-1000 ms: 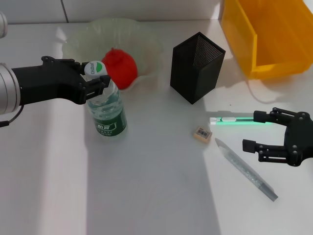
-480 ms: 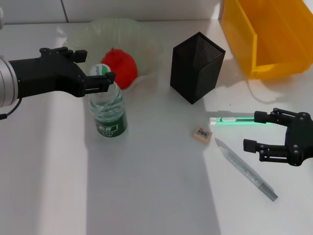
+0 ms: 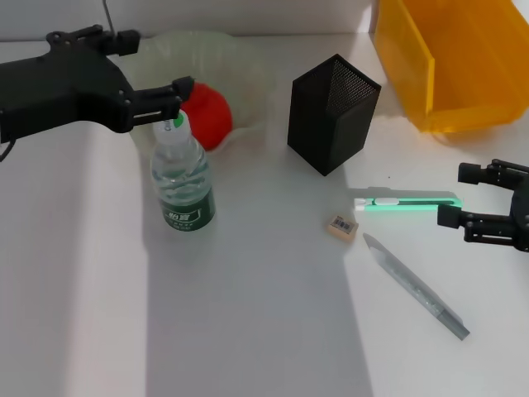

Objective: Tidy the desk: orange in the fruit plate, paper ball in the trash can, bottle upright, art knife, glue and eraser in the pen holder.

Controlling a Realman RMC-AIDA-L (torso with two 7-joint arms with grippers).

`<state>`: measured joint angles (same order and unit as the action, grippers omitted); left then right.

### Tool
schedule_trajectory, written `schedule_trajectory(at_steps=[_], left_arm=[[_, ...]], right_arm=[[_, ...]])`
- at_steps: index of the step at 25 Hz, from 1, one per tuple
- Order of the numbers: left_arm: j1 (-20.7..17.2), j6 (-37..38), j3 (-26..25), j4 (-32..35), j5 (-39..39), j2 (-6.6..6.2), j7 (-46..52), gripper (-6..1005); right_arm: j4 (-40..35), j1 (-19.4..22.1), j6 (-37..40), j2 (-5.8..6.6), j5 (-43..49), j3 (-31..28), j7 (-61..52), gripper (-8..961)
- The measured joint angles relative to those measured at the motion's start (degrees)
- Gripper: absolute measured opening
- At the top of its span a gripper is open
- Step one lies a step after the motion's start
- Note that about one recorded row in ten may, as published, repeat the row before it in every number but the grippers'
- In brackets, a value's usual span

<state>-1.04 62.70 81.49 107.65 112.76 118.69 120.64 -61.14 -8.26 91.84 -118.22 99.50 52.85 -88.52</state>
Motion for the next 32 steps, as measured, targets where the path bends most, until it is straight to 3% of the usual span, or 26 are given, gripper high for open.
schedule_trajectory(at_steps=[3,4,7,9,10,11,13,14,15,18,20,21,23,29,32], left_arm=[[-1.58,0.31,0.01,0.07,-5.08,-0.05,-4.39,819],[-4.46,3.82,0.07,-1.49,-17.98,-0.14,-16.37,818],[-5.84,9.68,0.31,-6.10,-26.83,-0.12,-28.27,818],[-4.72,18.80,0.35,-18.03,-35.33,-0.10,-40.91,818],[-4.72,18.80,0.35,-18.03,-35.33,-0.10,-40.91,818],[-3.59,21.68,0.20,-22.38,-36.84,-0.12,-43.73,818],[-0.31,27.67,-0.14,-33.53,-38.26,-0.14,-49.72,819],[3.65,31.54,-0.60,-45.25,-38.41,-0.15,-54.92,819],[3.65,31.54,-0.60,-45.25,-38.41,-0.15,-54.92,819],[10.05,32.39,-0.98,-61.40,-37.76,-0.21,-60.97,819],[13.36,31.22,-1.03,-69.15,-37.37,-0.34,-64.37,818],[13.36,31.22,-1.03,-69.15,-37.37,-0.34,-64.37,818],[16.28,28.08,-0.95,-76.39,-36.53,-0.34,-68.17,818],[16.48,24.78,-0.84,-77.71,-35.41,-0.13,-68.27,815],[16.33,24.77,-0.94,-77.78,-35.41,-0.12,-68.24,812]], right_arm=[[-2.49,0.07,0.54,0.22,0.64,-2.06,-3.83,841],[-4.76,-0.23,1.27,0.32,2.09,-3.71,-6.80,841],[-7.58,-0.78,2.47,0.32,3.97,-5.40,-10.84,841],[-12.97,-2.26,3.97,0.34,7.70,-7.16,-19.04,841],[-12.97,-2.26,3.97,0.34,7.70,-7.16,-19.04,841],[-15.12,-2.95,4.48,0.46,9.52,-7.32,-22.50,841],[-19.86,-4.53,5.78,0.62,13.72,-7.35,-28.97,841],[-22.43,-5.60,6.93,0.65,16.80,-7.22,-32.15,840],[-25.33,-6.85,8.19,0.65,19.97,-7.02,-34.84,840],[-32.03,-11.36,12.65,0.33,29.68,-5.94,-39.55,840],[-34.80,-16.79,16.60,0.01,38.26,-1.57,-37.78,840],[-34.80,-16.79,16.60,0.01,38.26,-1.57,-37.78,840],[-34.92,-19.65,17.02,-0.17,43.03,3.58,-33.70,840],[-31.19,-23.24,9.73,-0.87,52.65,17.27,-24.45,840],[-29.31,-23.32,5.84,-0.87,54.41,20.22,-24.17,841]])
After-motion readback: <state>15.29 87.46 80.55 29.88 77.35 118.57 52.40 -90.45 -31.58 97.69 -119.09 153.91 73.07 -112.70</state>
